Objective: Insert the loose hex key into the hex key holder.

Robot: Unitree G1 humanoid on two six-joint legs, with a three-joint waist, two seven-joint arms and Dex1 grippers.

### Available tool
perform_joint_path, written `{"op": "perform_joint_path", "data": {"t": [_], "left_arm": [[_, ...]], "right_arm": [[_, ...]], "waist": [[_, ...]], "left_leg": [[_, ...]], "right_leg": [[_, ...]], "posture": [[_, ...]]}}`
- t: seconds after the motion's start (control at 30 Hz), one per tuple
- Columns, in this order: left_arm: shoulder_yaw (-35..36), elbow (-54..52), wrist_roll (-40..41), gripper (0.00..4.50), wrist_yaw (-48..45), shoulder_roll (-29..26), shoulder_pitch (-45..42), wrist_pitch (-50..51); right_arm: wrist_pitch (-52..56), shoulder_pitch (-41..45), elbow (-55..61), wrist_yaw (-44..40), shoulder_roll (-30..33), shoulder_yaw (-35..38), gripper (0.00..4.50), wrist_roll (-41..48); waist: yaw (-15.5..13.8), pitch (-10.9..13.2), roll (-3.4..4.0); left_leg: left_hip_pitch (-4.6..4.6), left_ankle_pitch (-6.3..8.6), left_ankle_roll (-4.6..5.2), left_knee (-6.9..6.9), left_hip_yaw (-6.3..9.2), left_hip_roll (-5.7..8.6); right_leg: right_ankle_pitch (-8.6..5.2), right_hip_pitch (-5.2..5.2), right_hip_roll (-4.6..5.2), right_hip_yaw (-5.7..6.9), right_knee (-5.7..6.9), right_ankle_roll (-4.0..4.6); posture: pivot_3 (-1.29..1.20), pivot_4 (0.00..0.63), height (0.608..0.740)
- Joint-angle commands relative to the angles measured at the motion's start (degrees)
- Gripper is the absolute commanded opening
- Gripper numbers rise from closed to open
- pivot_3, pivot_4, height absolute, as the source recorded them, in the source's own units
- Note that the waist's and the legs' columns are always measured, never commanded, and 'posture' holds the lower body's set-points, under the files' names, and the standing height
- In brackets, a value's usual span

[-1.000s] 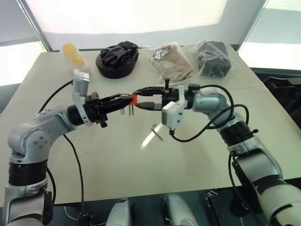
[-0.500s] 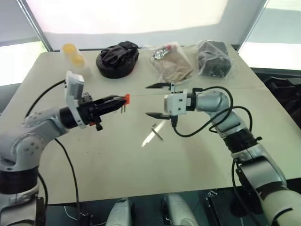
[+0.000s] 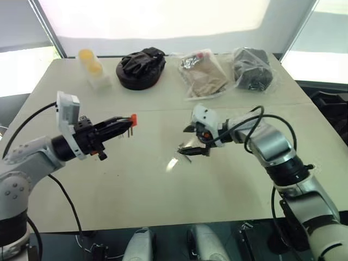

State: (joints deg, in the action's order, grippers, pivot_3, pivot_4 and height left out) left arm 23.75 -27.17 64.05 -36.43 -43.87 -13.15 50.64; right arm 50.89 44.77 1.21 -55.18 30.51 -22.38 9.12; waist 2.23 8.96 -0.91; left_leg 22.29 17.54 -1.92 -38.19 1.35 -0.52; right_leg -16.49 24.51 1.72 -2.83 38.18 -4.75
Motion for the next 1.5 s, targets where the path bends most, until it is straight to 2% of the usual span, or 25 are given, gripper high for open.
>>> {"op": "perform_joint_path", "data": {"t": [0.03,0.23,0.43,0.93,1.03,1.23,1.27,1.5], "left_arm": [[2.2,-2.0,1.7,0.22,1.1,-0.6,0.6,-0.8],[3.8,-3.3,2.7,0.22,1.9,-1.6,3.2,-1.0],[4.4,-4.0,3.5,0.22,2.5,-2.0,4.6,-1.2],[6.0,-5.4,5.6,0.22,5.6,-2.1,6.8,-1.6],[6.7,-5.8,6.1,0.22,6.2,-2.2,7.4,-1.6],[6.9,-5.9,6.6,0.22,7.4,-2.1,7.7,-2.1],[6.8,-5.8,6.5,0.22,7.5,-2.0,7.6,-2.2],[5.4,-4.7,5.7,0.22,7.3,-1.9,6.1,-3.4]], "right_arm": [[3.7,0.5,-0.5,4.1,-0.8,-0.7,4.44,-2.2],[10.4,0.5,-0.9,6.2,-1.3,-2.1,4.44,-1.8],[14.0,1.4,4.3,4.0,-0.3,-2.8,4.44,1.0],[8.5,0.7,-0.2,9.1,-4.8,-7.5,4.44,-2.7],[6.1,0.5,-2.5,9.8,-5.4,-8.6,3.63,-4.4],[1.7,-0.7,-5.0,9.7,-4.4,-9.8,0.49,-7.1],[1.4,-0.7,-5.0,9.5,-4.3,-9.8,0.08,-7.2],[-1.4,-1.6,-3.7,9.1,-4.3,-8.8,0.03,-8.0]], "waist": [[0.0,0.0,0.0],[0.2,0.0,0.0],[0.1,0.0,0.0],[0.4,0.0,-0.02],[0.4,0.0,-0.03],[0.3,0.0,-0.04],[0.3,0.0,-0.03],[0.3,0.0,-0.05]], "left_leg": [[0.01,0.0,0.0,0.0,0.0,0.0],[0.03,0.0,0.0,0.01,0.0,0.01],[0.03,0.0,0.01,0.01,0.0,0.01],[0.02,0.0,0.0,0.01,0.0,0.0],[0.0,0.0,0.0,0.01,0.0,-0.01],[-0.02,0.0,0.0,0.01,0.0,-0.01],[-0.02,0.0,-0.01,0.0,0.0,-0.01],[-0.05,0.0,-0.01,0.0,0.0,0.0]], "right_leg": [[0.0,0.02,0.0,0.0,0.01,0.0],[0.0,0.03,-0.01,0.0,-0.01,0.0],[0.0,0.03,-0.02,0.01,-0.03,0.0],[0.0,0.02,-0.05,0.01,-0.03,0.0],[0.0,0.02,-0.07,0.0,-0.02,0.0],[0.0,-0.01,-0.06,0.01,-0.02,0.0],[0.0,-0.02,-0.06,0.01,-0.02,0.0],[0.0,-0.06,-0.06,0.01,-0.03,0.0]], "posture": [[0.0,0.15,0.74],[0.0,0.15,0.74],[0.0,0.15,0.74],[0.0,0.15,0.74],[0.0,0.15,0.74],[0.0,0.15,0.74],[0.0,0.15,0.74],[0.0,0.15,0.74]]}}
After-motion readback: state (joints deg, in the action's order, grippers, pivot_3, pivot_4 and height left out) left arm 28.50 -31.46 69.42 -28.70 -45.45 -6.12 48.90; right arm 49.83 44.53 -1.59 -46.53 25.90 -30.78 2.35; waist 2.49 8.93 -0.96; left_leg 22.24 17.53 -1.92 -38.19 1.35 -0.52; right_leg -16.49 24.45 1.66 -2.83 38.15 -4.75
